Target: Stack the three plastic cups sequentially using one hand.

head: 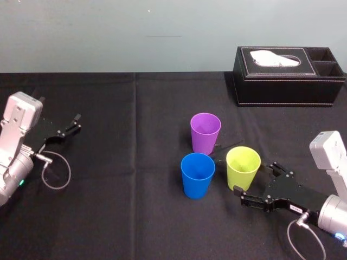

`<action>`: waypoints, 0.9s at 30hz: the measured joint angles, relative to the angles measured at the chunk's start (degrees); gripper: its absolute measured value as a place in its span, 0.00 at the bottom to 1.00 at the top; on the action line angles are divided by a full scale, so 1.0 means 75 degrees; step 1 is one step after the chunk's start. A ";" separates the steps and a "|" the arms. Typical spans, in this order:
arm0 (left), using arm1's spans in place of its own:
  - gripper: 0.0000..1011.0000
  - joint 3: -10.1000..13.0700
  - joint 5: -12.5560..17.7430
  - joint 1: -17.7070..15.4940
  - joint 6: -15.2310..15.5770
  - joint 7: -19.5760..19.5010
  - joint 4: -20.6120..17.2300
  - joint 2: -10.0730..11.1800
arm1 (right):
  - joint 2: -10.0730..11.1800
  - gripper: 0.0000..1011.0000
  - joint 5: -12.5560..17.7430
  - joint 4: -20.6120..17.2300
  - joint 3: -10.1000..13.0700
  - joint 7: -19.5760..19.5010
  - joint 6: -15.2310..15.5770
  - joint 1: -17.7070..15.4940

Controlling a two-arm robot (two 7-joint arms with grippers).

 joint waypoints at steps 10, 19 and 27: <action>1.00 0.0000 0.0000 0.0000 0.0000 0.0000 0.0000 0.0000 | -0.0132 0.99 -0.0195 0.0082 -0.0059 -0.0007 -0.0034 0.0169; 1.00 0.0000 0.0000 0.0000 0.0000 0.0000 0.0000 0.0000 | -0.0299 0.99 -0.0416 0.0270 -0.0144 -0.0040 -0.0034 0.0401; 1.00 0.0000 0.0000 0.0000 0.0000 0.0000 0.0000 0.0000 | -0.0507 0.99 -0.0535 0.0478 -0.0212 -0.0061 -0.0079 0.0603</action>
